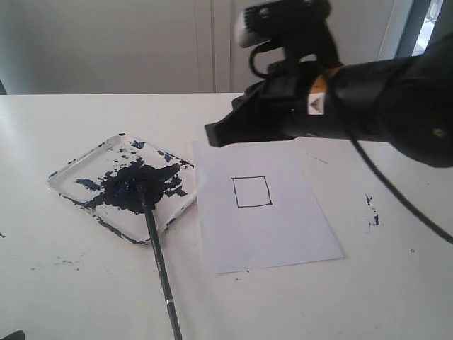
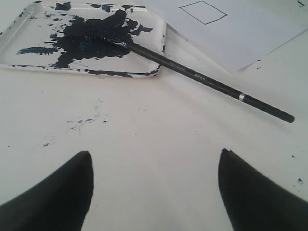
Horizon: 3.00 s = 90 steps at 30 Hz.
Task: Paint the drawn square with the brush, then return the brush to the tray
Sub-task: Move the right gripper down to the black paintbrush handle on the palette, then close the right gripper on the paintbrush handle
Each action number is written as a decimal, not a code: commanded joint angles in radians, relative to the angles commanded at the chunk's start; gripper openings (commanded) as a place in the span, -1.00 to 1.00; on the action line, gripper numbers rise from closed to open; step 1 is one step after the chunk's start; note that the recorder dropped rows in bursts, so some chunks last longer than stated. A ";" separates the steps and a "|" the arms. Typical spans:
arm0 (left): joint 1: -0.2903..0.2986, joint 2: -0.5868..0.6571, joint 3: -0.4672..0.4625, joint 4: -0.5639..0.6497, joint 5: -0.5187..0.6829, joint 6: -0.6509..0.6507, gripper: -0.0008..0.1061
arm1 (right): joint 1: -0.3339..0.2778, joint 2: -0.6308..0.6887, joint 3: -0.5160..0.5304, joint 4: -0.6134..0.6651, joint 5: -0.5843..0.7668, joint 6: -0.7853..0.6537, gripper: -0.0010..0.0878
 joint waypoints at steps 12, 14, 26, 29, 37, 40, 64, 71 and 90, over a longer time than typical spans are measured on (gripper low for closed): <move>0.000 0.000 0.000 0.000 0.000 0.000 0.42 | 0.079 0.289 -0.149 0.030 0.012 -0.011 -0.98; 0.000 0.000 0.000 0.000 0.000 0.000 0.42 | 0.081 0.316 -0.149 0.030 -0.021 -0.005 -0.98; 0.000 0.000 0.000 0.000 0.000 0.000 0.42 | 0.101 0.409 -0.155 0.039 -0.022 0.113 -0.55; 0.000 0.000 0.000 0.000 0.000 0.000 0.42 | 0.111 0.425 -0.155 0.044 -0.007 0.112 -0.07; 0.000 0.000 0.000 0.000 0.000 0.000 0.42 | 0.143 0.453 -0.155 0.075 0.014 0.091 0.32; 0.000 0.000 0.000 0.000 0.000 0.000 0.42 | 0.151 0.471 -0.155 0.084 0.029 0.093 0.32; 0.000 0.000 0.000 0.000 0.000 0.000 0.42 | 0.178 0.450 -0.157 0.126 -0.040 0.082 0.27; 0.000 0.000 0.000 0.000 0.000 0.000 0.42 | 0.188 0.448 -0.157 0.127 -0.022 0.082 0.27; 0.000 0.000 0.000 0.000 0.000 0.000 0.42 | 0.205 0.505 -0.152 0.166 0.010 0.075 0.25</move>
